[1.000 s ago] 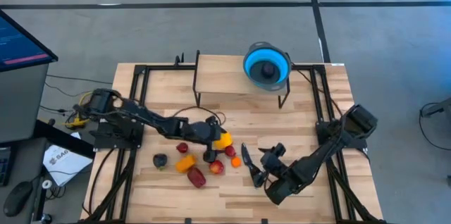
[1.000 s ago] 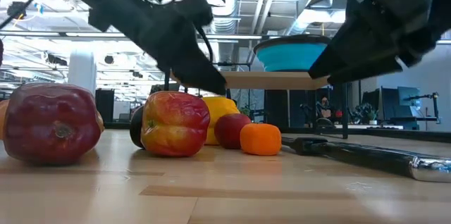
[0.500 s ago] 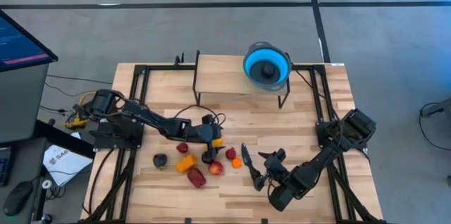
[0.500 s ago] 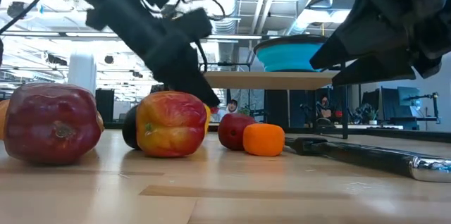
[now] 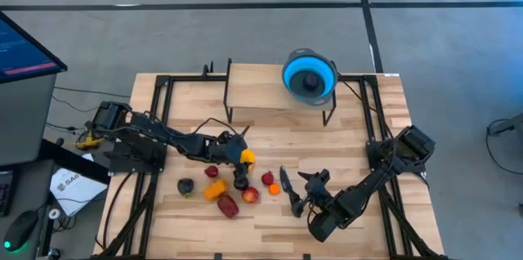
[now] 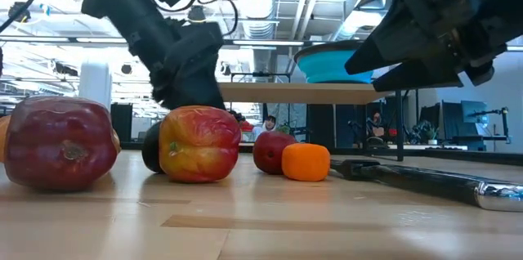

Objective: Pick & Place Fruit
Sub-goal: Put the yellow bell pepper into the blue strainer bowl on the shelf

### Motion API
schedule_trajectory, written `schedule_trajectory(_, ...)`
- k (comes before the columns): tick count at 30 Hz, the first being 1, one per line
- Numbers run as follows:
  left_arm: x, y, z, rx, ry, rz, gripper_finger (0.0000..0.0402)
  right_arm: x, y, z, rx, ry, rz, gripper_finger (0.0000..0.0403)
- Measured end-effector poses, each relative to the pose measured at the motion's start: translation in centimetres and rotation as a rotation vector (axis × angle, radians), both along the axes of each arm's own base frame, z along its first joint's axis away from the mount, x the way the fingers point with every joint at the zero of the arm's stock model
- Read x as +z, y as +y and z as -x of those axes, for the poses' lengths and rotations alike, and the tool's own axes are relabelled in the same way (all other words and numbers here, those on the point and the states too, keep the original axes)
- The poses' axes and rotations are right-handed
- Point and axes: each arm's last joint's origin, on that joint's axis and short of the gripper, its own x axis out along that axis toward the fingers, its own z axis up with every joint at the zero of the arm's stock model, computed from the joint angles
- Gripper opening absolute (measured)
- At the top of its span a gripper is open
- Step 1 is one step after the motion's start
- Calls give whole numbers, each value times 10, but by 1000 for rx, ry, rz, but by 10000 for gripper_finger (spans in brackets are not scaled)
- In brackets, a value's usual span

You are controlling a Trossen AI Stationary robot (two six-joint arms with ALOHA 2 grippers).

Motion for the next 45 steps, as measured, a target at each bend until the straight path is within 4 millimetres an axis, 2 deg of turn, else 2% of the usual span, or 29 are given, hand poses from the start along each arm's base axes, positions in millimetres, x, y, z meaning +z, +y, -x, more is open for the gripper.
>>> schedule_trajectory(7,-7,1,6,83,-9,66,379,0,0,0,4,5,6,314)
schedule_trajectory(19,-14,3,11,74,4,56,377,1,2,-2,17,-3,6,314)
schedule_trajectory(23,-13,2,9,-27,17,19,359,1,2,-2,17,-4,5,314)
schedule_trajectory(27,-11,-3,5,-231,-3,-50,336,1,2,-2,17,-4,5,314)
schedule_trajectory(30,-7,-4,1,-284,-45,-94,330,1,0,-4,11,-4,6,314)
schedule_trajectory(34,-4,1,0,-256,-71,-53,342,1,1,-4,10,-9,1,314)
schedule_trajectory(40,3,7,2,-158,-105,171,380,1,1,-4,11,-8,2,314)
schedule_trajectory(45,18,5,14,-73,-58,129,380,1,0,-4,15,0,11,314)
